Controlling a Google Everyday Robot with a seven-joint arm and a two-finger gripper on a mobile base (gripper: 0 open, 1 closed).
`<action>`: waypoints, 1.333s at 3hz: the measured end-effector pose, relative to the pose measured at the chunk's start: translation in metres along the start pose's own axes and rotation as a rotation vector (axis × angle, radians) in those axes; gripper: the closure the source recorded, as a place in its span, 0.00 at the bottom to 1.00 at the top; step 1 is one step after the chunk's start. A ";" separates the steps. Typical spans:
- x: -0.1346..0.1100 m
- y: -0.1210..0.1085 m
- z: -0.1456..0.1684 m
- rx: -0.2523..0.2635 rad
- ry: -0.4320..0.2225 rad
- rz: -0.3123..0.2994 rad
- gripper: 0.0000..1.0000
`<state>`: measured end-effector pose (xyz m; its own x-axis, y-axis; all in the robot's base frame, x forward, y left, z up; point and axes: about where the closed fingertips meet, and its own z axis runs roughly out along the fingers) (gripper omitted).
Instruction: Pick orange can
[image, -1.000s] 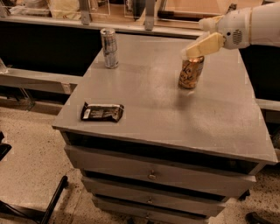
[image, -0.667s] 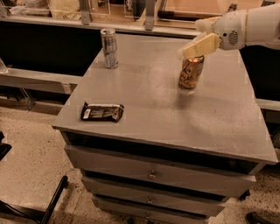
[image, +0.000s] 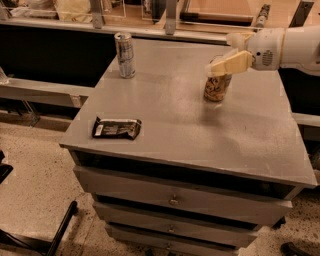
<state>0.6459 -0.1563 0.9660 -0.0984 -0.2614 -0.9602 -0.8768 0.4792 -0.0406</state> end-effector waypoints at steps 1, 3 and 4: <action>0.014 -0.001 -0.001 0.018 -0.042 0.015 0.00; 0.037 -0.002 0.001 0.058 -0.110 0.054 0.08; 0.036 -0.001 0.005 0.053 -0.110 0.054 0.33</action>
Offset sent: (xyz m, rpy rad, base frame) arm -0.0024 -0.0234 -0.0362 0.1446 -0.0309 -0.0915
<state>0.6451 -0.1622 0.9305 -0.0895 -0.1419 -0.9858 -0.8455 0.5340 -0.0001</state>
